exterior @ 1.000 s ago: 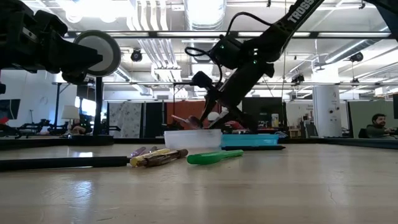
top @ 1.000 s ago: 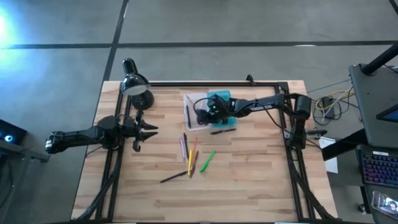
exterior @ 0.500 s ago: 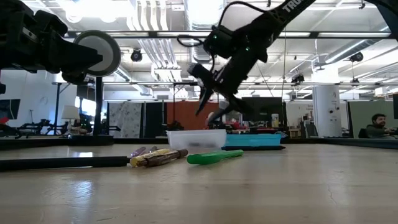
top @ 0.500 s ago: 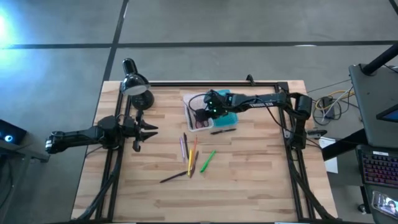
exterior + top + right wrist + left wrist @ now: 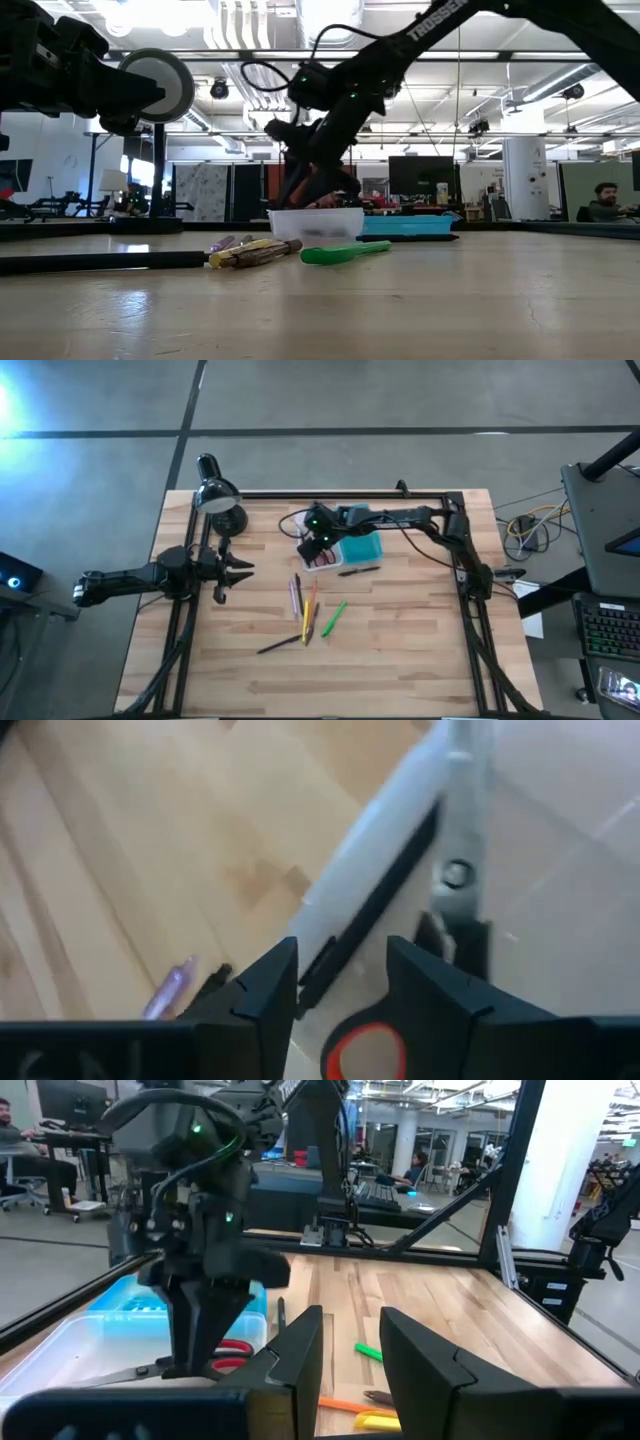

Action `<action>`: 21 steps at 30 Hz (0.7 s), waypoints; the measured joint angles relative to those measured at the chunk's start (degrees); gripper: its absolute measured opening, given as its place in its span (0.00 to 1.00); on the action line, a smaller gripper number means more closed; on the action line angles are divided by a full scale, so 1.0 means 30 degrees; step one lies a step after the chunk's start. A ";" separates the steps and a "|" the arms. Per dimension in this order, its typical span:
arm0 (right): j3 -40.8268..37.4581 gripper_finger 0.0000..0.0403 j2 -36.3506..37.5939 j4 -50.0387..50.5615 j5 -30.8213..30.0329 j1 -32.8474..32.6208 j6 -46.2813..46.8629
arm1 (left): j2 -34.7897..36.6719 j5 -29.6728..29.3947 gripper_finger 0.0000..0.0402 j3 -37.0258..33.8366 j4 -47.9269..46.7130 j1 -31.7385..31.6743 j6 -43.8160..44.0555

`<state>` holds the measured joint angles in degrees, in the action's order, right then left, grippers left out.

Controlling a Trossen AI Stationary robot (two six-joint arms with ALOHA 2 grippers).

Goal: Pick & place school supplies into a supply box
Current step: Put the black scissors into the blue supply box, then put the black pen into the blue supply box

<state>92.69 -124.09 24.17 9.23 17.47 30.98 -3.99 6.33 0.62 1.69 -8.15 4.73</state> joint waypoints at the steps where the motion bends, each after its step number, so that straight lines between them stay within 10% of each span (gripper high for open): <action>1: 0.0397 0.33 -0.0292 0.0324 -0.0053 0.0000 -0.0364 | 0.0000 0.0000 0.22 0.0000 0.0000 0.0001 0.0007; 14: 0.1456 0.21 -0.0204 0.2531 -0.1441 0.0898 -0.2078 | -0.0001 0.0006 0.22 0.0000 0.0000 0.0001 0.0000; 21: 0.0577 0.26 0.2415 0.7055 0.0446 0.0268 -1.0698 | 0.0000 0.0000 0.22 0.0000 0.0000 -0.0005 0.0000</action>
<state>94.42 -116.85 45.34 10.57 18.28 -1.12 -3.99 6.33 0.62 1.69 -8.16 4.73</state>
